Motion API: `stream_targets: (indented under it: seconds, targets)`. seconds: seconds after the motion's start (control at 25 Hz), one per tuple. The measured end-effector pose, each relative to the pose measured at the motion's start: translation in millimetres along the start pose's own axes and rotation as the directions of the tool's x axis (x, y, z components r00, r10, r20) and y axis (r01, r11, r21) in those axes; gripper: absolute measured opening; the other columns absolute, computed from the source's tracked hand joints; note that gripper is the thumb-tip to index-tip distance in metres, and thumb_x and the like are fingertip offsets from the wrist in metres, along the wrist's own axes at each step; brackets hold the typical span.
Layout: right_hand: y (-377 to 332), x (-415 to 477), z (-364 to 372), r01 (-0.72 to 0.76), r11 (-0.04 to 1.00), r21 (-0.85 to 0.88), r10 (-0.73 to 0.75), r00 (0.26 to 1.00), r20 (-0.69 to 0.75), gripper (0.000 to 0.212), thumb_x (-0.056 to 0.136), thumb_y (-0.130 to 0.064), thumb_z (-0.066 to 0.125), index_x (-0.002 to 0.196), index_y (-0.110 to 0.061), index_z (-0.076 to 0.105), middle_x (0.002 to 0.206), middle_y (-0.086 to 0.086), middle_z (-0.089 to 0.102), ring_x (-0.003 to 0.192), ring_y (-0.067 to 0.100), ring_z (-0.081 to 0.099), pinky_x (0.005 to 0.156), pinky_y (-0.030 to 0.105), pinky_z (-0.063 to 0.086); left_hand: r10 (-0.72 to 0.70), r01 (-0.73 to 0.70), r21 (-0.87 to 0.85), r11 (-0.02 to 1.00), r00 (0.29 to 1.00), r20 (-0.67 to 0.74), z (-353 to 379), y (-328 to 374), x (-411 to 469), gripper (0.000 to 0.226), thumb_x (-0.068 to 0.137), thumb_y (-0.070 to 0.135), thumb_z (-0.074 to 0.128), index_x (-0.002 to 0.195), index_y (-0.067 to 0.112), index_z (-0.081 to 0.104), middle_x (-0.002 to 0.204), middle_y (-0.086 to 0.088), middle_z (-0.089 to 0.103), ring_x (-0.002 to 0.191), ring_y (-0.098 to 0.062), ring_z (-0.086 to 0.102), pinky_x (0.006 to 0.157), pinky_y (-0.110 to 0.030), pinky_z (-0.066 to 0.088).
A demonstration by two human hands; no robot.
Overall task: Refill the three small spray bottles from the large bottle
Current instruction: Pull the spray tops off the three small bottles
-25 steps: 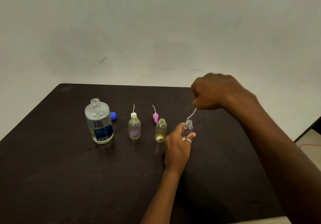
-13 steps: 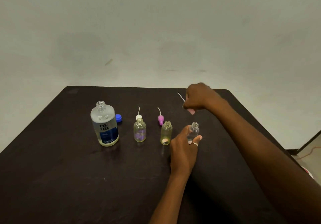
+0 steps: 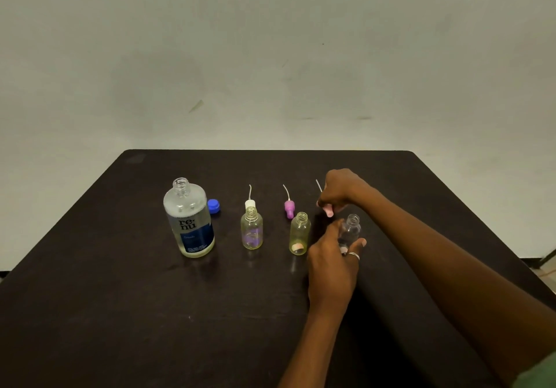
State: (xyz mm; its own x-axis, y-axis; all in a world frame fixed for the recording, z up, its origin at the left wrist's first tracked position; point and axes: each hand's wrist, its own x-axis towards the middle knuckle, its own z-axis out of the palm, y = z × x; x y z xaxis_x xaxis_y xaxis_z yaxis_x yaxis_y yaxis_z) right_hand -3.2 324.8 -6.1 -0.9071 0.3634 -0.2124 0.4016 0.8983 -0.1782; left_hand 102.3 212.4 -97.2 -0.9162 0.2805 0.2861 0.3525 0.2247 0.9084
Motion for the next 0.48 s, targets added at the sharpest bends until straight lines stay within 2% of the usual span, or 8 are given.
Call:
stream_targets:
  seconds: [0.28, 0.48]
  targets:
    - [1.7, 3.3, 8.2, -0.009, 1.0, 0.029, 0.009, 1.0, 0.012, 0.032, 0.087, -0.032, 0.068, 0.065, -0.013, 0.055, 0.057, -0.002, 0.058, 0.048, 0.008, 0.056, 0.044, 0.019, 0.036, -0.01, 0.01, -0.044, 0.999, 1.0, -0.005, -1.6, 1.6, -1.0, 0.046, 0.086, 0.022, 0.077, 0.128, 0.027, 0.06, 0.121, 0.012, 0.068, 0.105, 0.007, 0.06, 0.085, -0.002, 0.045]
    - [2.3, 5.7, 10.1, 0.005, 1.0, 0.011, -0.005, 1.0, 0.015, 0.03, 0.086, -0.031, 0.069, 0.067, -0.013, 0.056, 0.059, -0.001, 0.06, 0.051, 0.01, 0.06, 0.047, 0.02, 0.041, -0.017, 0.017, -0.044, 0.999, 1.0, -0.004, -0.2, -0.1, -0.2, 0.051, 0.085, 0.025, 0.078, 0.132, 0.025, 0.059, 0.125, 0.011, 0.067, 0.113, -0.002, 0.063, 0.092, -0.018, 0.053]
